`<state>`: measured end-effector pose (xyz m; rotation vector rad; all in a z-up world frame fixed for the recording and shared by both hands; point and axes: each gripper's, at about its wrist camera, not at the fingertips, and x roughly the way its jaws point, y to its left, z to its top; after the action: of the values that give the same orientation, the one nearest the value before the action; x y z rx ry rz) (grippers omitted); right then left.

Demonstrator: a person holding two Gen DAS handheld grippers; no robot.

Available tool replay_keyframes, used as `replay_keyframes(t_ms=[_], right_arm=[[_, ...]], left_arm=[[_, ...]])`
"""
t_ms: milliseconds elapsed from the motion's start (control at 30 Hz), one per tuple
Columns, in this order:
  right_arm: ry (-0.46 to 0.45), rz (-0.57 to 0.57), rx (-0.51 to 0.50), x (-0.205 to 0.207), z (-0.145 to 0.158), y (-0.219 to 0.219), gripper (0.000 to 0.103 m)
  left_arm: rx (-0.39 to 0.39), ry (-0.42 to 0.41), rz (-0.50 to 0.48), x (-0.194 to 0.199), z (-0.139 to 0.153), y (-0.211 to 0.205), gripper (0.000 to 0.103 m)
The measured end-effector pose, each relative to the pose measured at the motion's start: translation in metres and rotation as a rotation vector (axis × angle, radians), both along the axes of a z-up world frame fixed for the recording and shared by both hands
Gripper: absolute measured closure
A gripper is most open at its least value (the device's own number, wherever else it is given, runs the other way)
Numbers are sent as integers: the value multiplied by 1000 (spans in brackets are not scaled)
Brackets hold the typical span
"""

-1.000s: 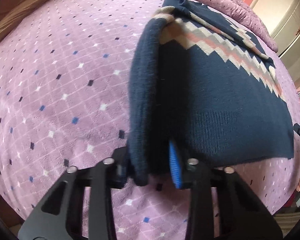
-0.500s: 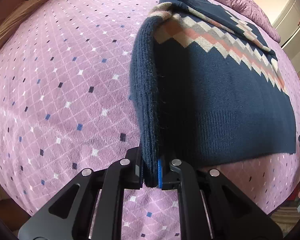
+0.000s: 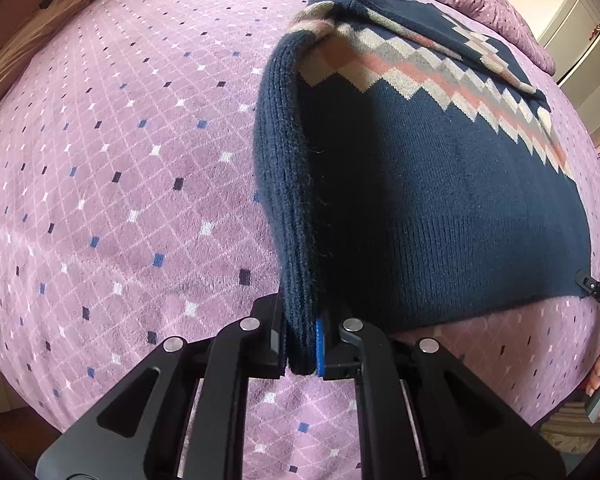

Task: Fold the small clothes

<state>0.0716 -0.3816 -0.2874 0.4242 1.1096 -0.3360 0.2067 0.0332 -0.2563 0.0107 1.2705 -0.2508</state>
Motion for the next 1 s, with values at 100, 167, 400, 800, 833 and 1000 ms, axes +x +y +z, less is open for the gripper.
replay_keyframes(t_ms=[100, 167, 400, 800, 833, 1000], right_arm=[[12, -19, 29, 0, -5, -4, 50], [32, -1, 8, 3, -7, 0, 62], [21, 40, 5, 8, 7, 2, 91], [-105, 153, -83, 61, 81, 11, 92], [-114, 162, -96, 70, 84, 12, 92], [-156, 168, -105, 96, 94, 10, 92]], left_arm=[[-2, 5, 3, 1, -2, 0, 95], [-1, 9, 5, 1, -4, 0, 95], [-10, 16, 21, 3, 0, 2, 95], [-12, -65, 30, 40, 45, -5, 96], [-12, -76, 25, 45, 49, -9, 96], [-35, -102, 19, 72, 58, -19, 96]])
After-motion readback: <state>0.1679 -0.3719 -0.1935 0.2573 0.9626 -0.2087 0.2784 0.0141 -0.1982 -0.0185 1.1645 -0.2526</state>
